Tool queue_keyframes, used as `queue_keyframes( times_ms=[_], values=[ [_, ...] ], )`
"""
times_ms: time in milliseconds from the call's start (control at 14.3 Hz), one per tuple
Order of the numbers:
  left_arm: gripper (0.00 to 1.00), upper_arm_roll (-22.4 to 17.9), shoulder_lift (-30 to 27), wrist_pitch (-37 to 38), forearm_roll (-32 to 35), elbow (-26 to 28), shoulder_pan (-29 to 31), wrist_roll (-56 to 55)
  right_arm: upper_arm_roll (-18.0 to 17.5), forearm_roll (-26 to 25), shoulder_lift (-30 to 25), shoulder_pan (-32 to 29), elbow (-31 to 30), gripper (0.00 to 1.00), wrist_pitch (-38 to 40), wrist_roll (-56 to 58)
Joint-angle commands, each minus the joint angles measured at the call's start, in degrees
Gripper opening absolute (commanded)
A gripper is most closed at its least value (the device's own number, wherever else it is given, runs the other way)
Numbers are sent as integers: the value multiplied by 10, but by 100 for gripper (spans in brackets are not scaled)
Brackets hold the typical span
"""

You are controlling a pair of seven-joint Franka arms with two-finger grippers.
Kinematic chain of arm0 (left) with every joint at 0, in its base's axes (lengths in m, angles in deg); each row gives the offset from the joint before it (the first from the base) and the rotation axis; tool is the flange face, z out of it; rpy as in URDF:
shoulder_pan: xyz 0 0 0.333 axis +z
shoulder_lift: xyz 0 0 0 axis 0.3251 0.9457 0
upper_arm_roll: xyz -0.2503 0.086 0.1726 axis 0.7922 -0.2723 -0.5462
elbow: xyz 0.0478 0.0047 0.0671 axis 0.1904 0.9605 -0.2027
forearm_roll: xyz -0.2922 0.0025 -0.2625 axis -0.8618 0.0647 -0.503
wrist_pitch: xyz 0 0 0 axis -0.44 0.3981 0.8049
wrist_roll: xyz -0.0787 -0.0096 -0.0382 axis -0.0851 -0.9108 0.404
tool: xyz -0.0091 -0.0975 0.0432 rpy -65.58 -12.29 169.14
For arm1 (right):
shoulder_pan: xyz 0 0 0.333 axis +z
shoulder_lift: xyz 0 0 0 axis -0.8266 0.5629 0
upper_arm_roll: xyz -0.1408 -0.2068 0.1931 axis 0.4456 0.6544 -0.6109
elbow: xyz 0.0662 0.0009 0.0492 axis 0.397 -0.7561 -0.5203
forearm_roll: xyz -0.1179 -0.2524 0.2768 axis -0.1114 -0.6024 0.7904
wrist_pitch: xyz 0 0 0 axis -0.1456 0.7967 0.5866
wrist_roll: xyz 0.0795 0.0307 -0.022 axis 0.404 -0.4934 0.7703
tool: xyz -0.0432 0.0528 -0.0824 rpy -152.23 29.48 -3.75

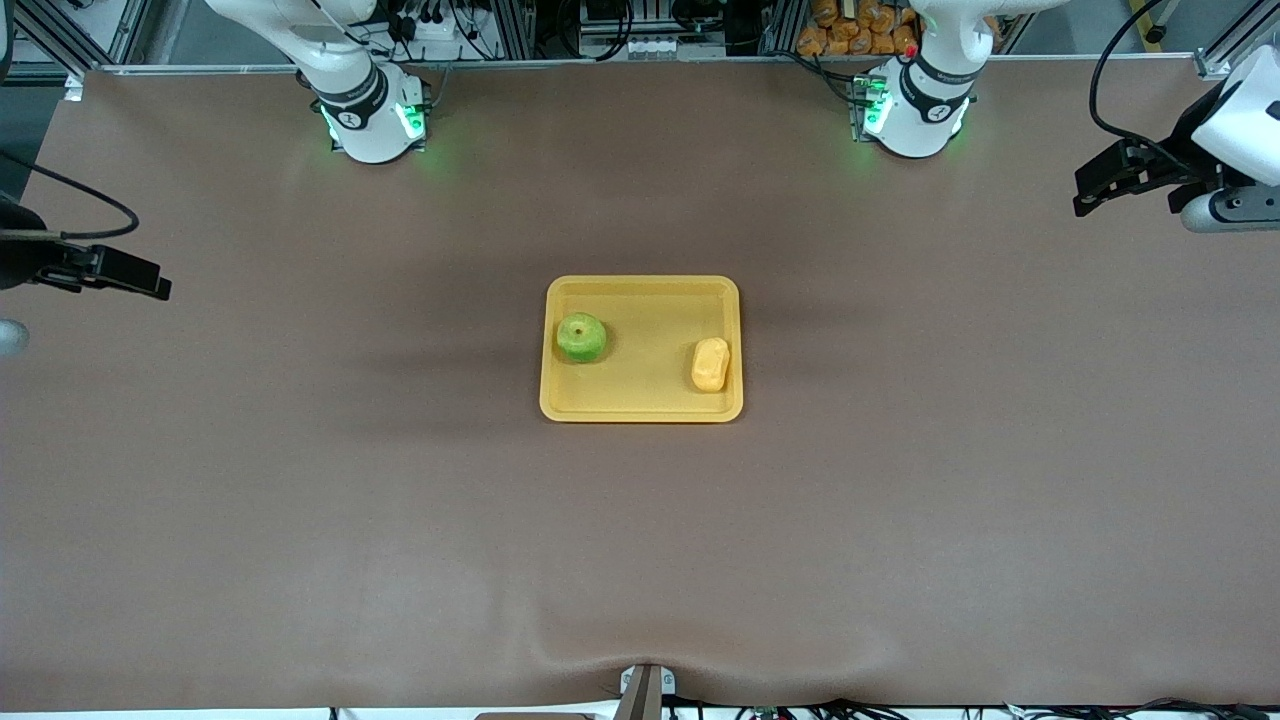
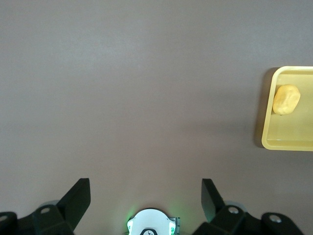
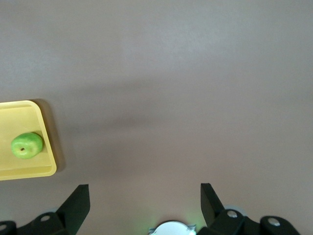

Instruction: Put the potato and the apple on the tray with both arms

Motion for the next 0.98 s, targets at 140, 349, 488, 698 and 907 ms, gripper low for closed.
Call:
queue_keyframes(
  times_ms=[140,349,488,698,907],
  values=[
    [100,-1,-14,7,-10,4,0,9,-9,-10,-115,-13,-174,100,-103,29],
    [100,-2,-14,8,-10,5,2,14,-7,-10,-152,-15,-226,100,-132,61],
    [100,-3,-14,9,-9,3,2,15,-4,-8,-155,-34,-227,100,-131,129],
    [100,-3,-11,8,-8,-1,2,16,-3,-7,-157,-43,-224,100,-128,169],
    [100,-3,-7,8,-8,-16,2,13,-4,-8,-151,-42,-202,100,-121,166]
  ],
)
